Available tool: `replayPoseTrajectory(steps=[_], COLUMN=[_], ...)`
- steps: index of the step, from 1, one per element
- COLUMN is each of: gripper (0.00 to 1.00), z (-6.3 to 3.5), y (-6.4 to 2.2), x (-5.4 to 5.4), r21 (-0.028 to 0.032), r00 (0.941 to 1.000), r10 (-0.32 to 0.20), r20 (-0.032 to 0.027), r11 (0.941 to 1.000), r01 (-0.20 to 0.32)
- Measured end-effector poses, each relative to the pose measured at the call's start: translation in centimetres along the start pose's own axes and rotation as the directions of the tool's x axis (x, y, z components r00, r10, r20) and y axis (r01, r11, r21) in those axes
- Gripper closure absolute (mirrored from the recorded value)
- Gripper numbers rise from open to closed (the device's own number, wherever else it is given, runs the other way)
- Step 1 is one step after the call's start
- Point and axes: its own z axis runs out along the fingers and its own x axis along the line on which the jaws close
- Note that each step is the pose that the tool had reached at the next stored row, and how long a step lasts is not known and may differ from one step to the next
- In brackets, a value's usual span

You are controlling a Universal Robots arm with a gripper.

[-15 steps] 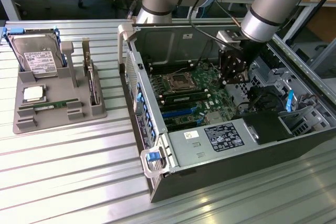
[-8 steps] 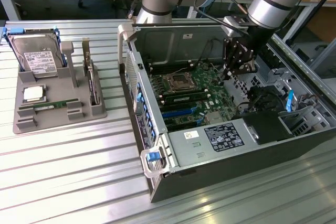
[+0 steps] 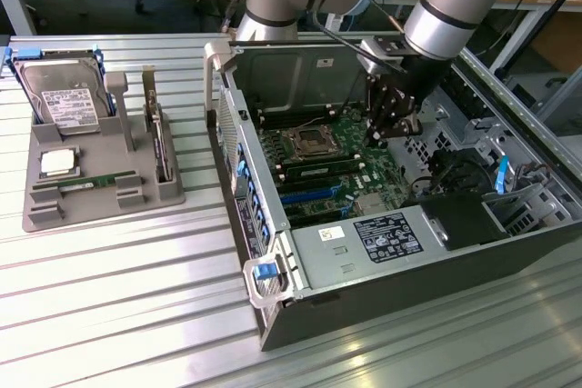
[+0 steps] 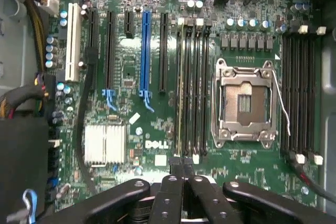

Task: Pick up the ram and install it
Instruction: 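Press down the ram until it locks into place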

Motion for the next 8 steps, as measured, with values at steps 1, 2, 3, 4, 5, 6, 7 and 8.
replayPoseTrajectory(steps=[1, 2, 3, 4, 5, 6, 7, 8], gripper=[0.89, 0.89, 0.89, 0.89, 0.89, 0.89, 0.89, 0.89], z=[0.74, 1.43, 1.80, 2.61, 3.18, 3.38, 3.71, 4.00], y=[0.34, 0.54, 0.51, 0.43, 0.38, 0.35, 0.31, 0.28], x=[0.0, 0.0, 0.0, 0.0, -0.3, -0.4, -0.6, -0.6], r21=[0.0001, 0.0000, 0.0000, 0.0000, 0.0000, 0.0000, 0.0001, 0.0000], r00=[1.0000, 1.0000, 1.0000, 1.0000, 1.0000, 1.0000, 1.0000, 1.0000], r10=[0.000, 0.000, 0.000, 0.000, 0.000, 0.000, 0.000, 0.000], r20=[0.0001, 0.0002, 0.0000, 0.0002, -0.0001, -0.0001, 0.0003, 0.0001], r11=[1.0000, 1.0000, 1.0000, 1.0000, 1.0000, 1.0000, 1.0000, 1.0000], r01=[0.000, 0.000, 0.000, 0.000, 0.000, 0.000, 0.000, 0.000])
